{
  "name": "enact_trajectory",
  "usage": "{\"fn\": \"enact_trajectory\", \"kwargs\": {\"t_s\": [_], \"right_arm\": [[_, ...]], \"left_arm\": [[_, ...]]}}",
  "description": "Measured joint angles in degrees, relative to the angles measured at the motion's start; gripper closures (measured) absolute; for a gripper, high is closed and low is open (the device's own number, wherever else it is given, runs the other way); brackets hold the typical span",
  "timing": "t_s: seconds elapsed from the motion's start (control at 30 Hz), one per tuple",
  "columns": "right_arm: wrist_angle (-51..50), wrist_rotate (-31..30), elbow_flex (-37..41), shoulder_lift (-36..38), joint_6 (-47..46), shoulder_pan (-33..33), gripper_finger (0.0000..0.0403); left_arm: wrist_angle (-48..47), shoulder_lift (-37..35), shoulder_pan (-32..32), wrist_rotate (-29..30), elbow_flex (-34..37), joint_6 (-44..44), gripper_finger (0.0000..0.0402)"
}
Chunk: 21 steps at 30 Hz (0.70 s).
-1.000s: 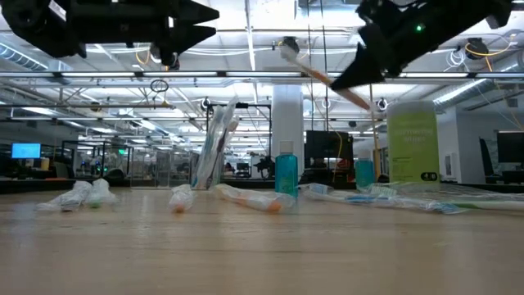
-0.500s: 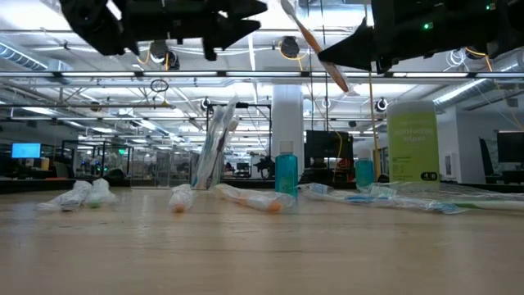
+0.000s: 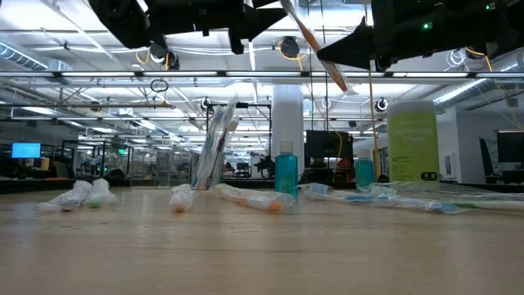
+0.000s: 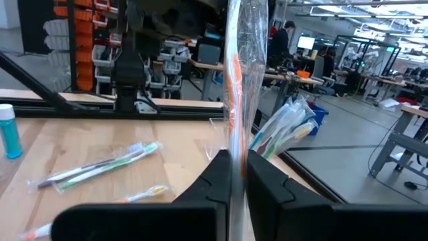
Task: Pick & Place toothbrushing station
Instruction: Put the orange toothbrush into the transparent organizer
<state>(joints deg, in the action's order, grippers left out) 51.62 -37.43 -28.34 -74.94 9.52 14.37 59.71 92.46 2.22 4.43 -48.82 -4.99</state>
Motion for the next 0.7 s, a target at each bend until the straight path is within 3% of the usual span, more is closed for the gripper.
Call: {"fn": "enact_trajectory", "kwargs": {"t_s": [0.27,0.7], "right_arm": [[0.0,0.0,0.0,0.0,0.2,0.0,0.0389],[-0.7,-0.4,0.0,0.0,0.1,-0.2,0.0382]], "left_arm": [[-1.3,0.0,0.0,0.0,-0.3,-0.7,0.021],[-1.7,0.0,1.1,-1.2,-0.3,-2.6,0.0361]]}}
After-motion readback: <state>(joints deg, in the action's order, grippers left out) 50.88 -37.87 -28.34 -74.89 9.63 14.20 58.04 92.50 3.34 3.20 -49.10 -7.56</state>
